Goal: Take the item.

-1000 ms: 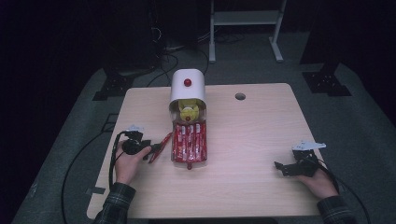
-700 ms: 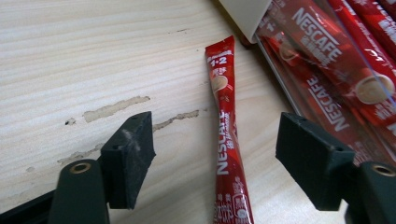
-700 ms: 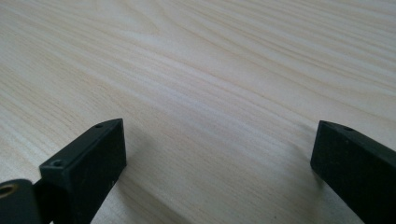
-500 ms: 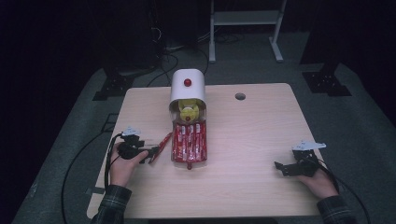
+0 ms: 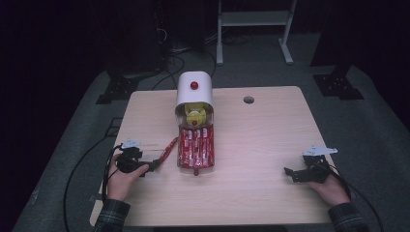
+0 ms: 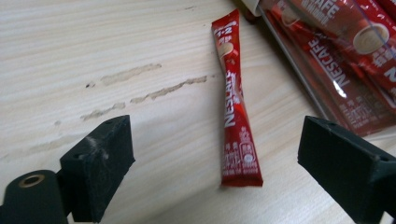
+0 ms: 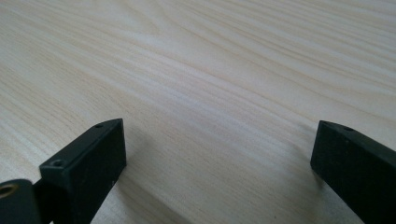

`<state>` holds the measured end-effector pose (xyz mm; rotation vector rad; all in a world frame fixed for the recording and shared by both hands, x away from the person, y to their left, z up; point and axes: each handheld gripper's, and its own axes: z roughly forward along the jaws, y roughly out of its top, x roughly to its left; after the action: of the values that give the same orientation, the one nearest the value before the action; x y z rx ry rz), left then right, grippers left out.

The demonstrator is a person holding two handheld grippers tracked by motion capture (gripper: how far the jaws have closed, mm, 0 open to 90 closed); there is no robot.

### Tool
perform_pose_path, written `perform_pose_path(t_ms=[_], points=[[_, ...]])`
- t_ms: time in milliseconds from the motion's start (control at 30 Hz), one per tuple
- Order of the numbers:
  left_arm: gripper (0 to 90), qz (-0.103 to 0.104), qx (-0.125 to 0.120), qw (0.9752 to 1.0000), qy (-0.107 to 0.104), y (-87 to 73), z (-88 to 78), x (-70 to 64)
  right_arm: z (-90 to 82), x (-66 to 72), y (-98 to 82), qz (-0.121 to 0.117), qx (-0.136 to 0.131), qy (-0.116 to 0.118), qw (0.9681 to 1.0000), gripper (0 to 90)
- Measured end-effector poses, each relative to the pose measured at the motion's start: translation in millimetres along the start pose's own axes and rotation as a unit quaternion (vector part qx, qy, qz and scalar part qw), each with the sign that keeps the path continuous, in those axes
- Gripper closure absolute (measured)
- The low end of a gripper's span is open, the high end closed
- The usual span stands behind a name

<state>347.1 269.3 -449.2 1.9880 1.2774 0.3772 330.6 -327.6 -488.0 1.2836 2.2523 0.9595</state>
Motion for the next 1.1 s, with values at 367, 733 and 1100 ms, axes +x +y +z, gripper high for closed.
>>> perform_pose_path(t_ms=[367,733,1100], points=[[9.6,0.015,0.031,0.9993,0.015,-16.1,-1.7,-4.1,0.0,0.0,0.0,0.0,0.0,0.0,1.0,2.6],[9.5,0.035,0.057,0.9975,0.024,-29.9,-1.5,-4.8,0.0,0.1,0.0,0.001,0.0,0.0,1.0,2.6],[3.9,0.077,0.044,0.9956,0.032,-39.1,-1.3,-5.1,0.0,0.1,0.0,0.0,0.0,0.0,1.0,2.6]])
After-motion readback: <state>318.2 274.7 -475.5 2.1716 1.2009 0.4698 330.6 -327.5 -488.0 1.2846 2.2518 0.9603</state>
